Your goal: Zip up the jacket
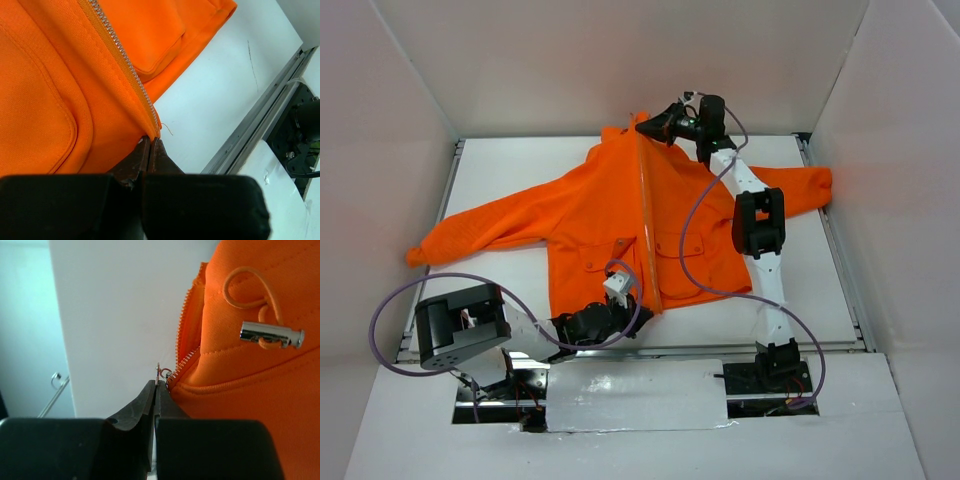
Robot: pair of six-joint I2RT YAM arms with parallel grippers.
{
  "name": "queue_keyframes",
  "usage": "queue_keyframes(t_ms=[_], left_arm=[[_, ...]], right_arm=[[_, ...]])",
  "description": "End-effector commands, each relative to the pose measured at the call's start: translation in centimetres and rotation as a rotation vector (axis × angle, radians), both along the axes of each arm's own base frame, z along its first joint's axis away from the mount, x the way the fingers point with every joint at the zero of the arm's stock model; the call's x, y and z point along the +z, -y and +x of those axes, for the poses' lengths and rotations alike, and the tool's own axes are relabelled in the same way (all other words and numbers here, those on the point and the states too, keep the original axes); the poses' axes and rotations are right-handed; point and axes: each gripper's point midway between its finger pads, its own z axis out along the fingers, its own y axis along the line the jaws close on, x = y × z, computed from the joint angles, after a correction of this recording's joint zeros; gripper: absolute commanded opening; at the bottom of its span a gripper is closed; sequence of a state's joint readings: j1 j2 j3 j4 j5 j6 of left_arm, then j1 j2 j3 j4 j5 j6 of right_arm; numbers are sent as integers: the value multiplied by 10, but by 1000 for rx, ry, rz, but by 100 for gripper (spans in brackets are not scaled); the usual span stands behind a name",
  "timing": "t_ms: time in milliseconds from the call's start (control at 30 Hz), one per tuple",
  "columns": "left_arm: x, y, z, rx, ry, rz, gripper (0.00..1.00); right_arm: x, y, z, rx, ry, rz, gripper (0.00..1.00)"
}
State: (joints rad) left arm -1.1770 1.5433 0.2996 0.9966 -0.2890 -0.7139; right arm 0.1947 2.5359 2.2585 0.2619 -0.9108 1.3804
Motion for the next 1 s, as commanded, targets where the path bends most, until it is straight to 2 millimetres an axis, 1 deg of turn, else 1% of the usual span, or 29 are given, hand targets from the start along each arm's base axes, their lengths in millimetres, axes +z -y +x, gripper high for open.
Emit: queue_keyframes(t_ms=[0,67,100,133,200,233,300,333,367,400,433,467,500,533,567,600,633,667,700,733,767,800,833,867,900,967], left_arm=[[-38,5,-77,-300,-177,85,0],[-39,4,-77,-298,-180,94,0],[-40,4,-76,-295,-181,96,0],[-39,5,-75,-290,-181,98,0],[-46,3,-75,-280,-197,125,0],[-48,3,-74,-274,-205,131,0],[-54,2,-75,-264,-223,154,0],[-55,2,-73,-253,-228,159,0],[-59,2,-73,-248,-238,173,0],[-60,2,-72,-242,-241,172,0],[-61,1,-72,-234,-248,175,0],[-62,1,-71,-226,-249,175,0],[-65,-2,-70,-213,-258,188,0],[-66,-3,-68,-191,-269,188,0],[-67,-4,-65,-168,-268,194,0],[-69,-6,-65,-157,-278,203,0],[-67,-6,-64,-152,-272,202,0],[-66,-5,-64,-158,-269,197,0],[-65,-5,-64,-157,-268,193,0],[-64,-5,-64,-154,-266,194,0],[-64,-6,-64,-152,-266,194,0],[-64,-7,-64,-147,-269,192,0],[-61,-7,-64,-146,-265,183,0],[-60,-8,-63,-140,-262,179,0],[-59,-8,-63,-134,-266,173,0],[-59,-10,-63,-124,-267,173,0]], right_arm=[[88,66,65,-438,226,26,0],[82,70,73,-451,225,56,0],[89,72,73,-451,252,83,0],[87,75,75,-453,231,110,0],[95,77,72,-444,240,139,0],[110,78,66,-434,259,170,0],[130,76,54,-388,265,215,0],[144,79,43,-371,268,234,0],[150,78,34,-343,255,250,0],[157,78,27,-332,222,276,0],[163,77,16,-329,167,272,0],[160,76,13,-329,98,263,0],[146,77,13,-339,-4,226,0],[146,77,2,-352,-68,192,0],[135,76,-4,-381,-164,154,0],[93,81,-2,-470,-276,90,0],[112,83,-20,-503,-268,89,0],[107,77,-29,-517,-282,81,0],[83,75,-36,-532,-340,66,0],[91,75,-46,-544,-350,73,0],[87,70,-51,-541,-387,63,0],[77,69,-55,-550,-463,35,0],[71,65,-58,-547,-495,18,0],[69,63,-57,-547,-500,12,0],[58,60,-57,-556,-559,-2,0],[47,60,-51,-572,-603,-15,0]])
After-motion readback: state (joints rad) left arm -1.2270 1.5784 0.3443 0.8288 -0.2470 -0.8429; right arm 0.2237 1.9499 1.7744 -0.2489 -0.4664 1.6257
